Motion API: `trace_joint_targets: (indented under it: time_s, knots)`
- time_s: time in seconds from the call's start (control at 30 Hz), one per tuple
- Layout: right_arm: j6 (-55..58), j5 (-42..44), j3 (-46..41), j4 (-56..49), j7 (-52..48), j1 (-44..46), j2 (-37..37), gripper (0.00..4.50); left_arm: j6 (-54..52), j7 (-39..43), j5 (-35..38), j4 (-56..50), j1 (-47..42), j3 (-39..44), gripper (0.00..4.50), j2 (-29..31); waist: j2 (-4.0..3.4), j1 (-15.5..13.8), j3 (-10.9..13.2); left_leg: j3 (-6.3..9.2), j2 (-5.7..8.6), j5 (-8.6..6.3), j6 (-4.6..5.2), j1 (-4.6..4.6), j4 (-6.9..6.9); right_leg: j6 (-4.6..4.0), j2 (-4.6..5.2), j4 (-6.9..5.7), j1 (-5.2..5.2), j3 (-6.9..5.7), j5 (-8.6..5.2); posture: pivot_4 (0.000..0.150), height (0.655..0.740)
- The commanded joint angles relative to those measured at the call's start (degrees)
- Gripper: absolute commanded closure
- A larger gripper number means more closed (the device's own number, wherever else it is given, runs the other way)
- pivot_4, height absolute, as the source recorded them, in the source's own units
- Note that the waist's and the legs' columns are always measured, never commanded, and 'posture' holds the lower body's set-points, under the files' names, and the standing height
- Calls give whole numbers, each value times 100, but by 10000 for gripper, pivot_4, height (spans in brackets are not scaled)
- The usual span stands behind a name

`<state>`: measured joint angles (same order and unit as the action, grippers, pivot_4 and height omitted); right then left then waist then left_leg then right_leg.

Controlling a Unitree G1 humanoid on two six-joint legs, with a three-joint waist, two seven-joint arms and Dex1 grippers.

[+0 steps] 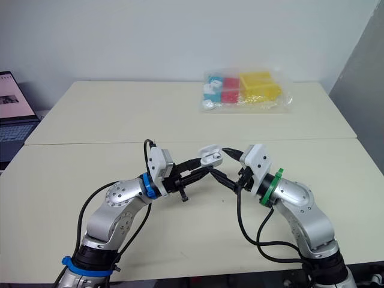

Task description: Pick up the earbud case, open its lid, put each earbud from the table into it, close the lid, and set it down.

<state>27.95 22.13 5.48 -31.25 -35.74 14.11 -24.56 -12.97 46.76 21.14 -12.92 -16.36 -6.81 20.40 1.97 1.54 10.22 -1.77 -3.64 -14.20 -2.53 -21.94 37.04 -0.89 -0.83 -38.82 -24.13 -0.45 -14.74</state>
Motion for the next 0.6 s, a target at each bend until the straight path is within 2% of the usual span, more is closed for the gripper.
trace_joint_targets:
  time_s: [0.03,0.17,0.27,0.33,0.47,0.6]
  knots:
    - [491,661,-560,-709,1,-40,-270,12327,175,-97,-66,-97,-10,58,37162,-8,0,-3,0,1,0,0,0,0,0,0,0,2,1,0,0,1500,7400]
    - [1142,1091,-1175,-911,54,-245,-847,12327,383,-188,-270,116,18,116,37162,38,0,-8,0,0,1,0,0,-1,-1,0,2,9,3,-1,0,1500,7400]
    - [1522,952,-1238,-823,392,-253,-1041,12327,518,-142,-355,237,33,130,37162,100,1,3,0,-3,0,0,0,2,-1,0,3,7,3,2,0,1500,7400]
    - [1943,459,-965,-753,900,-136,-1198,12327,585,-105,-379,296,41,138,37162,135,1,5,0,-1,-1,0,1,5,-5,0,1,6,2,1,0,1500,7400]
    - [3049,-188,-187,-269,1962,420,-781,12327,689,-28,-440,389,36,103,37162,201,1,27,0,-3,-3,0,1,4,-5,0,1,3,0,5,0,1500,7400]
    - [3279,-633,41,449,2554,839,-146,12327,755,-3,-480,395,46,47,37162,200,1,13,0,-2,-2,0,1,-2,-7,0,1,3,-6,3,0,1500,7400]
